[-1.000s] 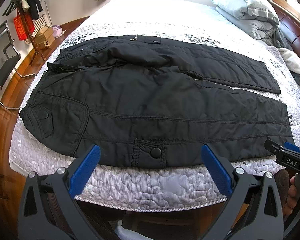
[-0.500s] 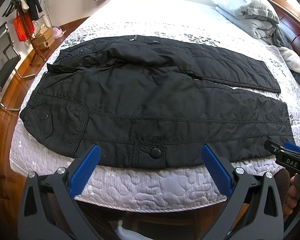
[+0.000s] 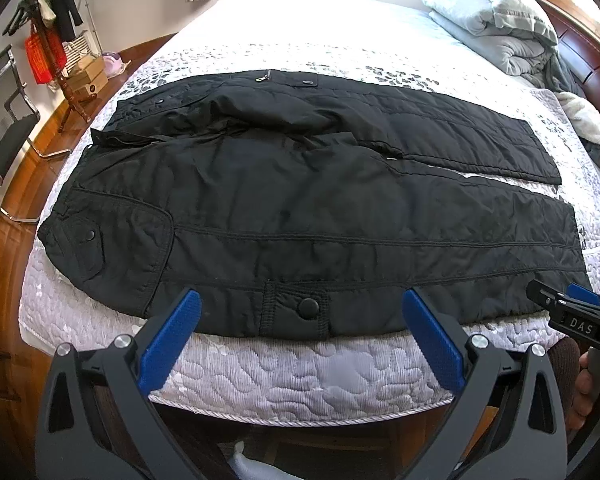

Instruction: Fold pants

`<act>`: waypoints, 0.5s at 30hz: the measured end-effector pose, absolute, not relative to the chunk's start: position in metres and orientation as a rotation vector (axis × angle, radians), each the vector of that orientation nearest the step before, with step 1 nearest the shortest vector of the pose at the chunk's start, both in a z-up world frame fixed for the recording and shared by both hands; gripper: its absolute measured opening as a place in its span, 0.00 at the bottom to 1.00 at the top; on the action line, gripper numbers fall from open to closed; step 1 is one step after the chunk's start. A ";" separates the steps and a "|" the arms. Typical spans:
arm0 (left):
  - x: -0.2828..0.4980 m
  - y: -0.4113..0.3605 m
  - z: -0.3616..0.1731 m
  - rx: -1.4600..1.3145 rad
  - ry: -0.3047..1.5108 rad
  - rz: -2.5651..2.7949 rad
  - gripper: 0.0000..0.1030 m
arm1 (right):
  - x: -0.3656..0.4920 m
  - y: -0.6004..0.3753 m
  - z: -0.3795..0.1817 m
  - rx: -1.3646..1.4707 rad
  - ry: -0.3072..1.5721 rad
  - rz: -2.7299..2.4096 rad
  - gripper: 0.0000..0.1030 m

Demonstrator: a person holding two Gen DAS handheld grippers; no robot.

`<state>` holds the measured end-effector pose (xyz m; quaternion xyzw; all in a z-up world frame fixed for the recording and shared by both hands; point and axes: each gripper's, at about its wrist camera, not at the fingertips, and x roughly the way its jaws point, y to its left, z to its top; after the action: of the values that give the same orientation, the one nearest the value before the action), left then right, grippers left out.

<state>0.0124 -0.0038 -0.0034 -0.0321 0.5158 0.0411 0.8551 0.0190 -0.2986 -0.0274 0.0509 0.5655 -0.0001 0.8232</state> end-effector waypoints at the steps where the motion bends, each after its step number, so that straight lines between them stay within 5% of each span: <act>1: 0.012 -0.004 -0.003 -0.067 1.085 0.087 0.97 | 0.019 -0.299 -0.028 0.108 1.203 0.001 0.97; 15: 0.016 -0.006 -0.005 -0.061 1.091 0.090 0.97 | 0.022 -0.299 -0.034 0.108 1.215 0.007 0.97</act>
<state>0.0162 -0.0062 -0.0048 -0.0290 0.5186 0.0428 0.8535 0.0216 -0.2990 -0.0338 0.0509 0.5707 0.0033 0.8196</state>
